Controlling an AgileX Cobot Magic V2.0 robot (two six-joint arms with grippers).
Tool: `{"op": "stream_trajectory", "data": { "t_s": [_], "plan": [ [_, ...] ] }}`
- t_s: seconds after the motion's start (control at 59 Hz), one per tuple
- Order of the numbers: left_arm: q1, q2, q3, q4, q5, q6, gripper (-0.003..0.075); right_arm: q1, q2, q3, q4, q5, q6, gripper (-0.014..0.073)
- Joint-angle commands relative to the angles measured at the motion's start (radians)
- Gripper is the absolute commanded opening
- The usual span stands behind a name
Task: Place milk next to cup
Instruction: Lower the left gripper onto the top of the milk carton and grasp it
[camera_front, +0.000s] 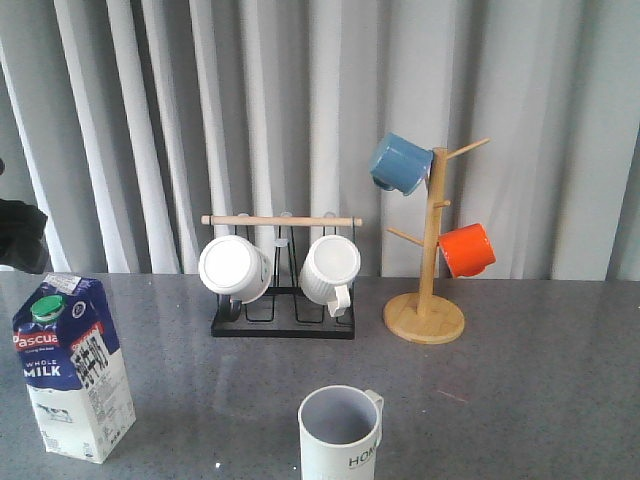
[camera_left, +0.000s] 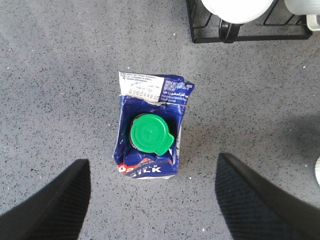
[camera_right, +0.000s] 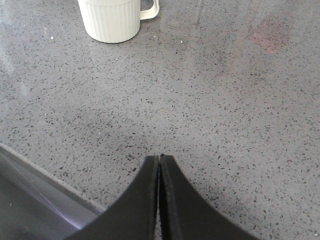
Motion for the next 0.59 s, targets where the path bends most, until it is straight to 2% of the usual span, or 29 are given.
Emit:
{"op": "stream_trajectory", "data": {
  "t_s": [0.0,0.577],
  "plan": [
    [-0.003,-0.02,-0.027,-0.014,-0.021,0.011,0.0512,-0.005,0.004,-0.029,0.004,-0.062,-0.004,-0.0004],
    [-0.003,0.086,-0.026,-0.024,-0.02,0.07,0.0512,-0.005,0.004,-0.024,0.004,-0.064,-0.004,-0.0004]
  ]
}}
